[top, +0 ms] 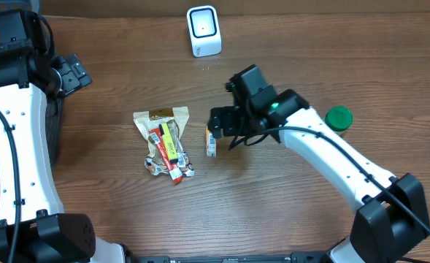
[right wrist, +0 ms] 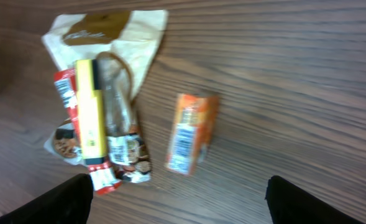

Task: Scan the item barcode
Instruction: 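Lower the right gripper and grasp the small orange box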

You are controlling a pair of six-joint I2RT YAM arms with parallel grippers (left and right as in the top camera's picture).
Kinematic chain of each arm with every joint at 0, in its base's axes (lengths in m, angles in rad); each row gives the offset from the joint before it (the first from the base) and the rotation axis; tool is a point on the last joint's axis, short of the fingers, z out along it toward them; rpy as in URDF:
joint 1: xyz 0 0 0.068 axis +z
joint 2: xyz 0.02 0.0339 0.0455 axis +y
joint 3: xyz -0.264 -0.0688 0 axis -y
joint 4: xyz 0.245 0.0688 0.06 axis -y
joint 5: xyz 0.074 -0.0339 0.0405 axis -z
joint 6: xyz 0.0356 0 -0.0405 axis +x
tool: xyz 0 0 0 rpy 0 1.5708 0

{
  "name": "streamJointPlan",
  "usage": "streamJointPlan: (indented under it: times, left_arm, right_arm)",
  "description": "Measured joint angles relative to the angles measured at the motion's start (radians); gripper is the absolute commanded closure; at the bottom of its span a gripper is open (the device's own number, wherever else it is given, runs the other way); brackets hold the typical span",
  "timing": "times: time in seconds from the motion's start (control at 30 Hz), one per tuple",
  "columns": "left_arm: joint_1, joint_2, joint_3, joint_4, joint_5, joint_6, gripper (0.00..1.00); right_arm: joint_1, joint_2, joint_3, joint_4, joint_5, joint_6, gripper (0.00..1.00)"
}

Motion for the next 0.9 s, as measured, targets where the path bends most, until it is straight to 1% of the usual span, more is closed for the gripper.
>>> streamJointPlan:
  times: [0.1,0.13,0.17,0.2,0.57,0.9]
  left_arm:
    - [0.000,0.000,0.000,0.000,0.000,0.000,0.00]
    - [0.000,0.000,0.000,0.000,0.000,0.000,0.00]
    - [0.000,0.000,0.000,0.000,0.000,0.000,0.00]
    - [0.000,0.000,0.000,0.000,0.000,0.000,0.00]
    - [0.000,0.000,0.000,0.000,0.000,0.000,0.00]
    - [0.000,0.000,0.000,0.000,0.000,0.000,0.00]
  right_arm:
    - [0.041,0.002,0.000,0.018,0.027,0.000,0.15]
    - [0.053,0.007,0.000,0.026,0.039,0.000,0.17]
    - [0.059,0.012,0.000,0.034,0.045,0.000,0.22]
    - [0.065,0.020,0.000,0.042,0.052,0.000,0.23]
    - [0.075,0.144,-0.016,0.088,0.085,0.044,0.24]
    - [0.076,0.151,-0.016,0.094,0.085,0.049,0.24]
